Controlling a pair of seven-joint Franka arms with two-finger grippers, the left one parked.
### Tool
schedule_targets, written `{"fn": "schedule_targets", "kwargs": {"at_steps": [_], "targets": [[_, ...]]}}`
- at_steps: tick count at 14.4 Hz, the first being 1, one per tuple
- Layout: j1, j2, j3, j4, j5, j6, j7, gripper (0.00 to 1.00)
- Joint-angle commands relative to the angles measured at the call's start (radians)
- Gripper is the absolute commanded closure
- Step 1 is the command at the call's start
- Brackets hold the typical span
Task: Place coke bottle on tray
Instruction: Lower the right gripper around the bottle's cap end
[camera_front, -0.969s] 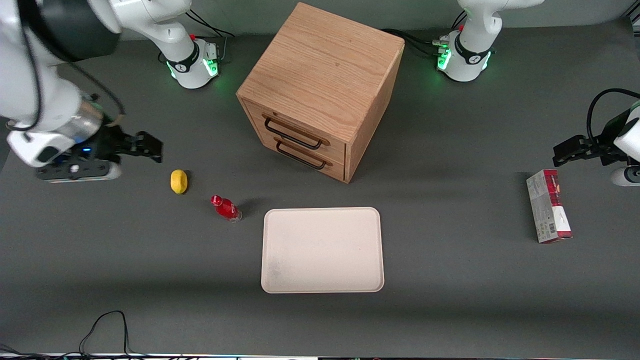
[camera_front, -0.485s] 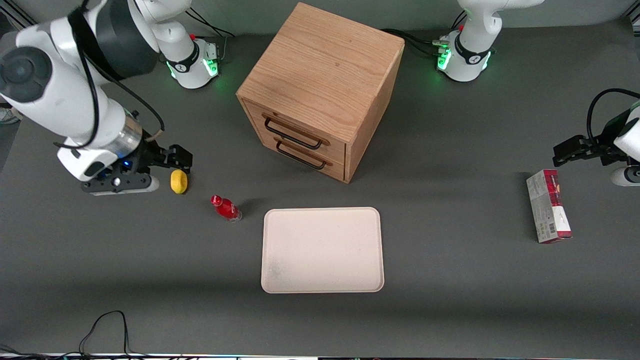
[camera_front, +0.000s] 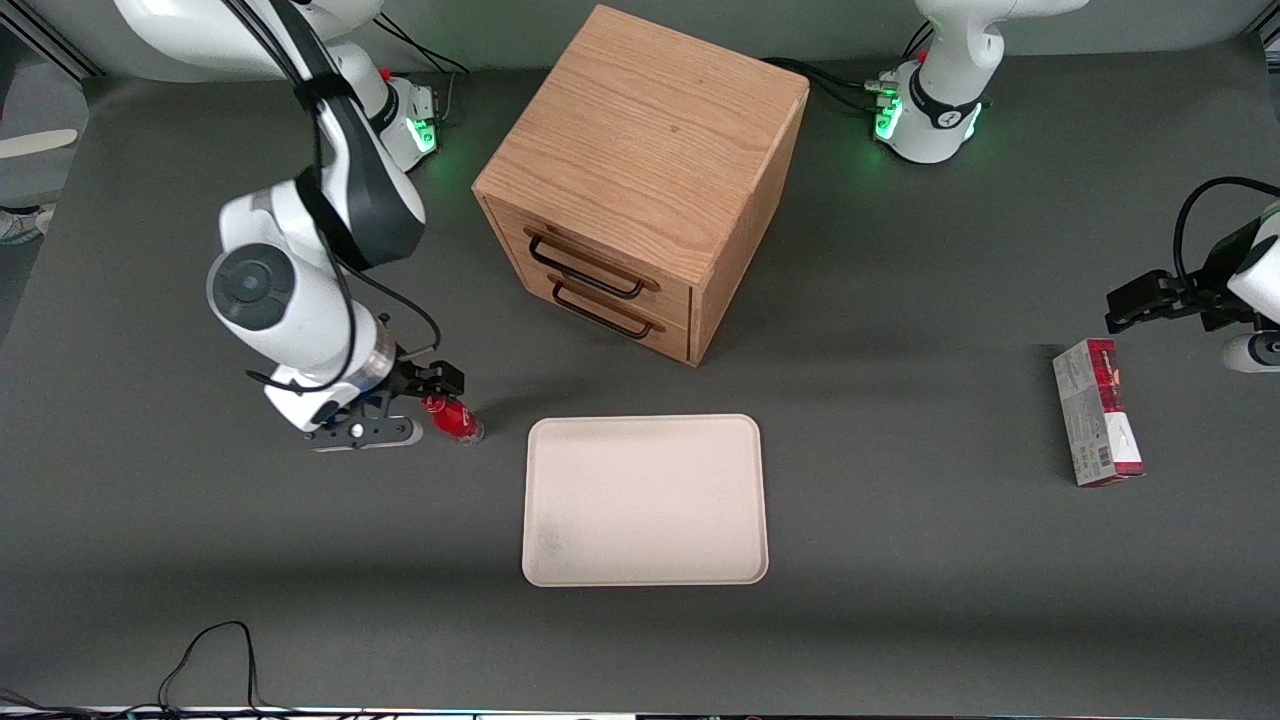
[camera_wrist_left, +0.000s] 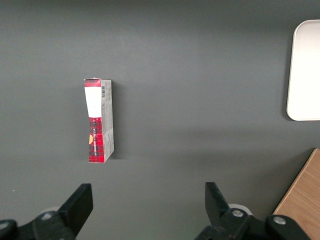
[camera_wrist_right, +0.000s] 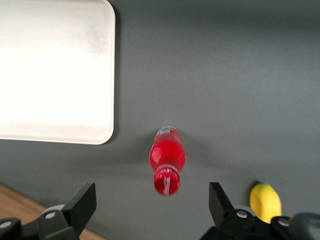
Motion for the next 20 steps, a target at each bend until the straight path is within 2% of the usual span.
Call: {"fn": "schedule_targets", "kwargs": {"at_steps": [1,5,15,16,20], "targets": [[0.01,-0.039,-0.009,-0.144,0.009,0.119,0.021,0.0],[0.01,-0.032,-0.01,-0.181,0.009,0.152,0.021,0.0],[0.008,0.008,-0.013,-0.138,0.009,0.159,0.021,0.0],[0.008,0.01,-0.013,-0.138,0.009,0.159,0.021,0.02],[0.008,0.01,-0.012,-0.138,0.009,0.159,0.021,0.48]]}}
